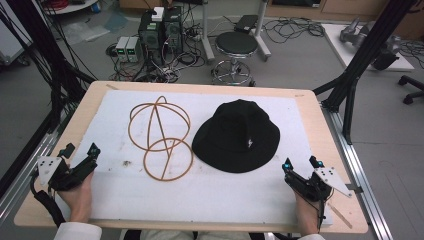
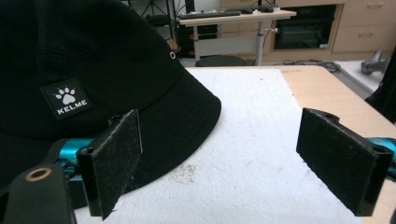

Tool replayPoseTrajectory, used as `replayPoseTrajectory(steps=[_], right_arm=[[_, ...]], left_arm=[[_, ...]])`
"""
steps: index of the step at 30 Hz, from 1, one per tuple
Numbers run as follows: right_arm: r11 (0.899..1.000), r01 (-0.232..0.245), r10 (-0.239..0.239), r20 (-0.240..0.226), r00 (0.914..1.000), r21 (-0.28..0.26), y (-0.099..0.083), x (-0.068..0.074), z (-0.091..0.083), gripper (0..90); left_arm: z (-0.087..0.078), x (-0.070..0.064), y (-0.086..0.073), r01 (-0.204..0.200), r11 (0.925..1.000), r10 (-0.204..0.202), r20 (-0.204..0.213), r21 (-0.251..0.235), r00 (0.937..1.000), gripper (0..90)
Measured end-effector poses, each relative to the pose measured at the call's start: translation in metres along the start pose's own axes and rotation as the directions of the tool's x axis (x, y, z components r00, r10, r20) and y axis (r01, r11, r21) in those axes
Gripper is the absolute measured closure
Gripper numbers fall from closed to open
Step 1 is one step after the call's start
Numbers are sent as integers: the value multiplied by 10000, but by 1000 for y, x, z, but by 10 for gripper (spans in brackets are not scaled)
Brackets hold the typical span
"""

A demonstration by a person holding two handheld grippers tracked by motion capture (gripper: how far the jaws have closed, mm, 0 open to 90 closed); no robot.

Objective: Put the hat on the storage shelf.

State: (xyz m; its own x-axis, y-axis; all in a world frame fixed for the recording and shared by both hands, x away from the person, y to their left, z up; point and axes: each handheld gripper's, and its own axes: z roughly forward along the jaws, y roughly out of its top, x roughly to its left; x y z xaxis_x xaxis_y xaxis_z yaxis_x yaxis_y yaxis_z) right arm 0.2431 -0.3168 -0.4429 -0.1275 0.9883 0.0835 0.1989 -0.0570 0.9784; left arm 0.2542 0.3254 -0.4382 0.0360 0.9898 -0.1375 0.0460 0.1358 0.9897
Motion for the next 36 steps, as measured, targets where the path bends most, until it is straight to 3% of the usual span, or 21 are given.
replayPoseTrajectory(steps=[5,14,36], right_arm=[[9981,588,-589,-84,9982,-184,6,7,2,134],[9946,909,-920,-201,9956,-501,18,16,2,138],[9922,956,-1025,-869,9909,-802,37,35,12,145]], left_arm=[[-1,0,0,31,10000,-31,-30,-64,10000,237],[-1,1,0,31,10000,-32,-37,-66,10000,237],[-2,1,1,8,10000,-9,-43,-67,10000,237]])
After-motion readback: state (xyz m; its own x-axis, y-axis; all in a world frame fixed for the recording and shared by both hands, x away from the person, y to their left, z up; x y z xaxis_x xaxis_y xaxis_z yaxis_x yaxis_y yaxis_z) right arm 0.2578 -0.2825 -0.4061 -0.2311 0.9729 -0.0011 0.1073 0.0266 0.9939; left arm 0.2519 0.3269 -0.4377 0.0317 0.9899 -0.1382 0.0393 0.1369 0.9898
